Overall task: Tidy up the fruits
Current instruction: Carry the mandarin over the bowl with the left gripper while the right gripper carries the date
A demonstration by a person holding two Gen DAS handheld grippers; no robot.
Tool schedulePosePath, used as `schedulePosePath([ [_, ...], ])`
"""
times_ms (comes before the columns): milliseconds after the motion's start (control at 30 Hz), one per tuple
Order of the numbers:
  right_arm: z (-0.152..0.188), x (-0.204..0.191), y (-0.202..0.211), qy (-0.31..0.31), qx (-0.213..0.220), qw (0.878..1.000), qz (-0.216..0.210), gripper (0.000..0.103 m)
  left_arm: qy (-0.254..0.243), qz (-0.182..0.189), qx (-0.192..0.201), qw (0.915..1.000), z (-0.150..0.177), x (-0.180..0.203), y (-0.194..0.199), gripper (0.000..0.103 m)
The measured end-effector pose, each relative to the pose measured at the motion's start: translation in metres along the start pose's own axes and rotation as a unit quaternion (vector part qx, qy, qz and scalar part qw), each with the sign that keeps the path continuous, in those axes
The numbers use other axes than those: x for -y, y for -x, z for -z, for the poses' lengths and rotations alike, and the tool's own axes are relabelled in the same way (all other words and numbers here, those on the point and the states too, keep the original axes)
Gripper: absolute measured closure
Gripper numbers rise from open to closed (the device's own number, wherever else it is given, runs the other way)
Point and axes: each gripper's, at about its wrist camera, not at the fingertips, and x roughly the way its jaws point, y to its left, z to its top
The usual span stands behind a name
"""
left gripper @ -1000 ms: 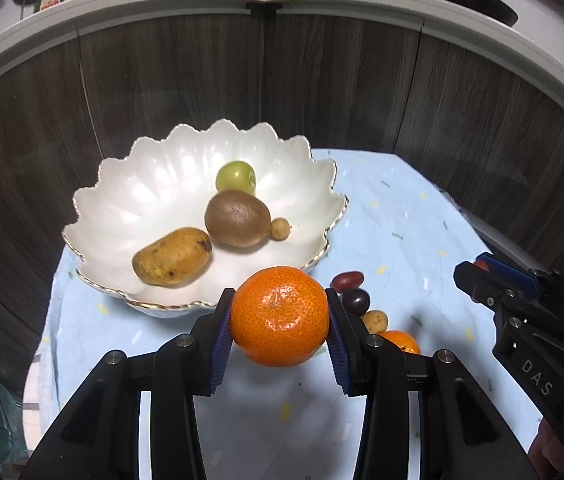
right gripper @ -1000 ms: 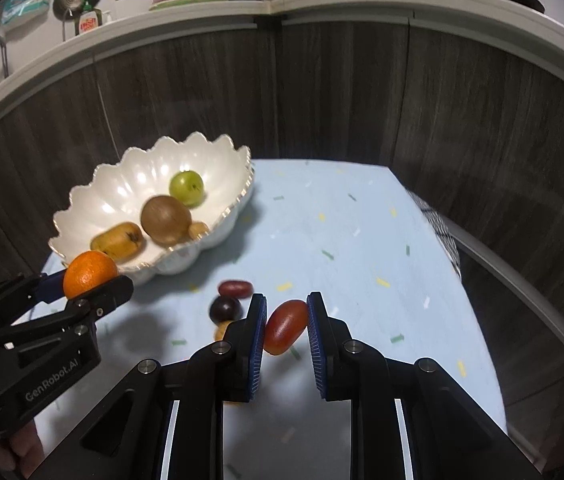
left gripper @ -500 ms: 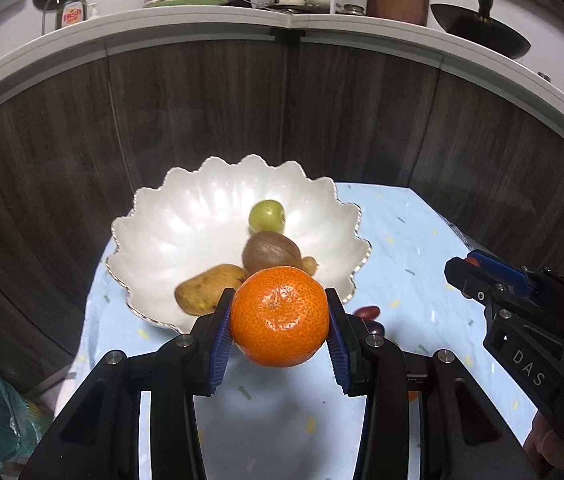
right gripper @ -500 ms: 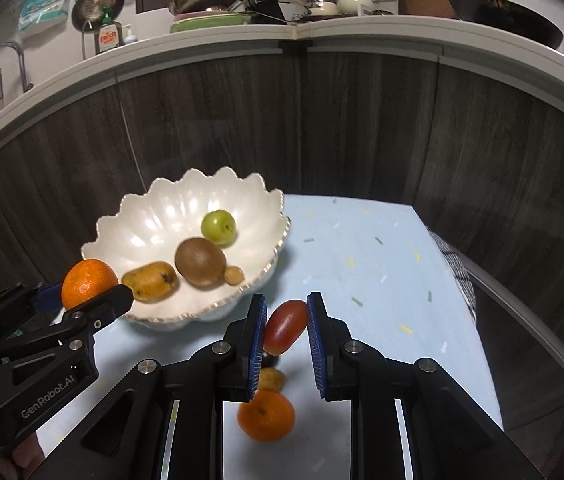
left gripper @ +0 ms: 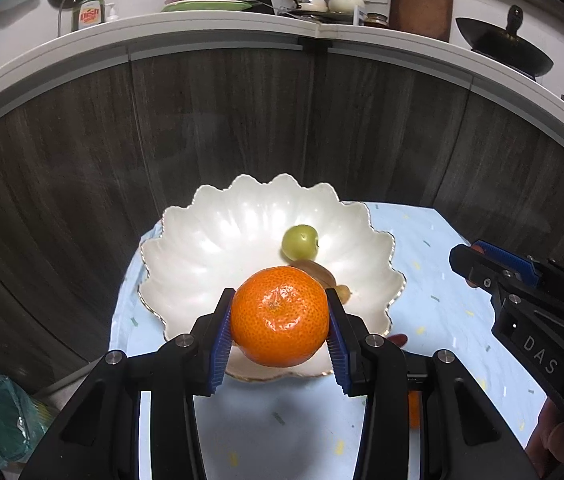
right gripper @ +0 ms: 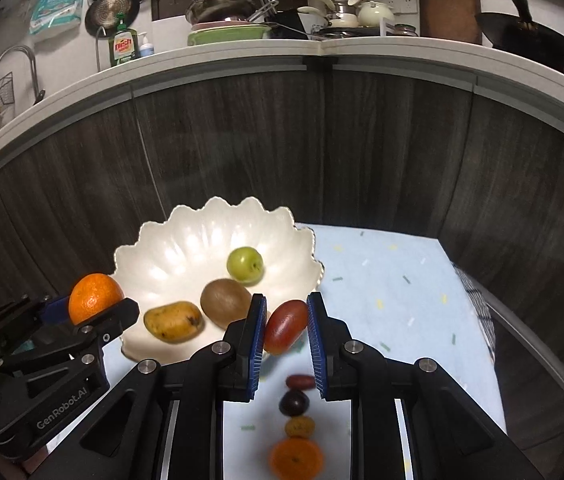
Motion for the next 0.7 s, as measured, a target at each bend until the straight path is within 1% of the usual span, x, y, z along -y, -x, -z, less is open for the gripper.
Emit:
schedulePosePath([
  [400, -0.025, -0.005, -0.027, 0.007, 0.000, 1.000, -0.001, 0.081, 0.003, -0.015, 0.001, 0.9999, -0.019, -0.020, -0.020, 0.061],
  [700, -0.036, -0.008, -0.053, 0.008, -0.011, 1.000, -0.001, 0.081, 0.003, -0.024, -0.001, 0.9997, -0.030, -0.033, -0.040, 0.061],
])
